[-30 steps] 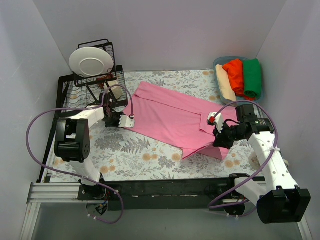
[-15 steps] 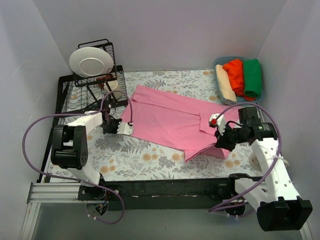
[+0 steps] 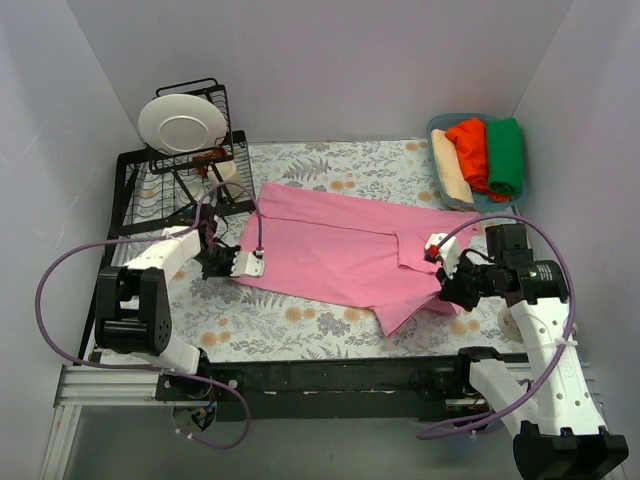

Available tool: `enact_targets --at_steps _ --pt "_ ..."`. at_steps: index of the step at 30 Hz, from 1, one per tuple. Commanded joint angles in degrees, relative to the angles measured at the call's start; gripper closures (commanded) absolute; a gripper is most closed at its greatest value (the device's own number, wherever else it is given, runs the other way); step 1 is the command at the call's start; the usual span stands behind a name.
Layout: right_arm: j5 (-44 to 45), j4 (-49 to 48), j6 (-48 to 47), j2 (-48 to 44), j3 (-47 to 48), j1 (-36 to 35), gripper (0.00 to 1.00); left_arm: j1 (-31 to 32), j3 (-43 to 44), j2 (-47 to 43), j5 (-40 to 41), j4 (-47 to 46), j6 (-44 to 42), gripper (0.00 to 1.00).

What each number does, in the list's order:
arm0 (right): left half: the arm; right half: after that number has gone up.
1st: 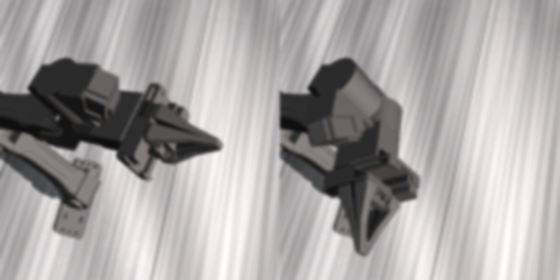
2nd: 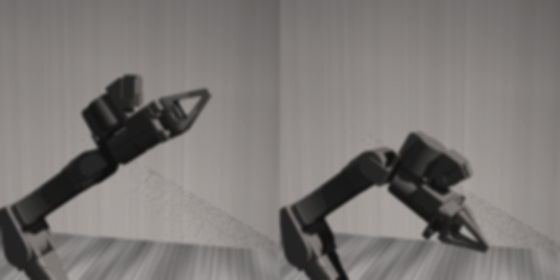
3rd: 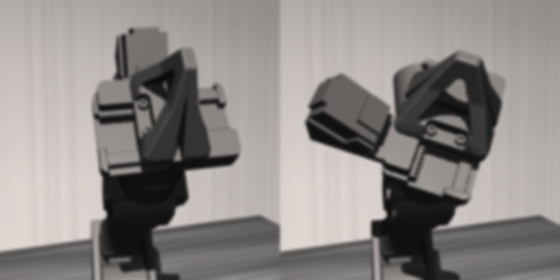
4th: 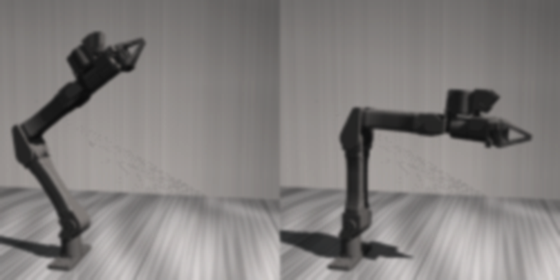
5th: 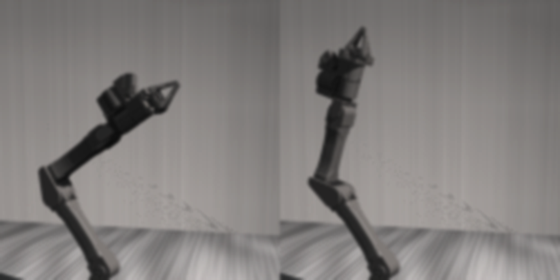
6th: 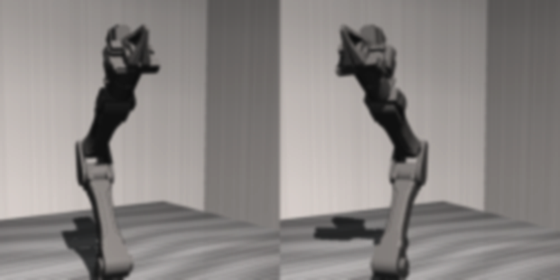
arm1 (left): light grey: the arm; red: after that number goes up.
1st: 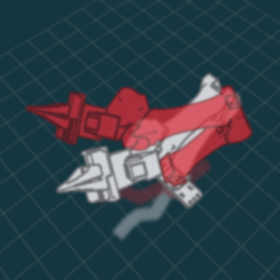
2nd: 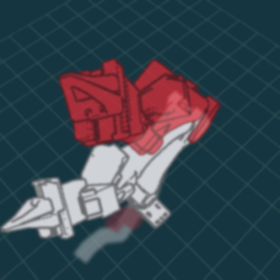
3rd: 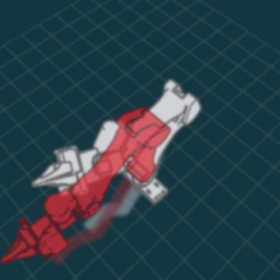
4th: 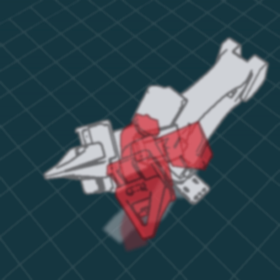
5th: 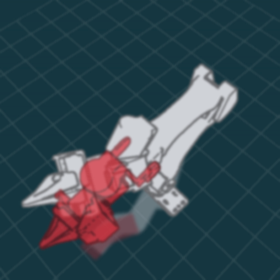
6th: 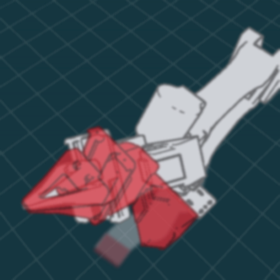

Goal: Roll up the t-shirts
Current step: Fold the T-shirt at the center of the board.

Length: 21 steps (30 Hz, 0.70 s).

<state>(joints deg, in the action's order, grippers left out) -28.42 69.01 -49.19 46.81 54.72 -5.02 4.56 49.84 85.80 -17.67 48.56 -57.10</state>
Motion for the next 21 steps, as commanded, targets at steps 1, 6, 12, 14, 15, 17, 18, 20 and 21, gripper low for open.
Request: enact_targets --at_steps 1,6,12,14,15,17,18,20,21 --pt "4.1 -2.3 3.9 0.1 2.5 -0.2 0.99 -0.3 8.5 3.1 -2.6 4.8 1.9 1.0" --pt "6.6 -7.7 7.9 1.4 3.1 -0.3 0.99 -0.3 13.3 5.7 -3.9 5.1 2.8 1.0" --pt "10.1 -15.7 10.5 7.4 4.0 0.1 0.99 -0.3 20.6 12.6 -4.9 5.1 7.6 1.0" --pt "11.4 -18.4 10.5 9.9 5.1 0.2 0.99 -0.3 25.1 15.5 -6.6 5.8 9.8 1.0" --pt "12.3 -19.8 10.6 12.0 5.2 0.2 0.99 0.1 26.3 16.7 -6.2 5.5 10.3 1.0" --pt "14.7 -22.5 10.5 13.9 5.0 0.7 0.99 0.1 29.3 20.1 -5.0 5.0 11.5 1.0" --pt "15.3 -26.1 10.5 15.4 4.4 1.1 0.99 0.1 30.1 21.1 -4.1 4.8 11.7 1.0" --pt "15.6 -28.3 10.6 16.8 4.7 2.4 0.99 0.2 32.7 22.8 -3.3 4.8 12.7 1.0" --pt "15.8 -29.6 10.6 18.0 5.2 2.8 0.99 0.1 33.5 23.7 -3.5 4.4 13.0 1.0"
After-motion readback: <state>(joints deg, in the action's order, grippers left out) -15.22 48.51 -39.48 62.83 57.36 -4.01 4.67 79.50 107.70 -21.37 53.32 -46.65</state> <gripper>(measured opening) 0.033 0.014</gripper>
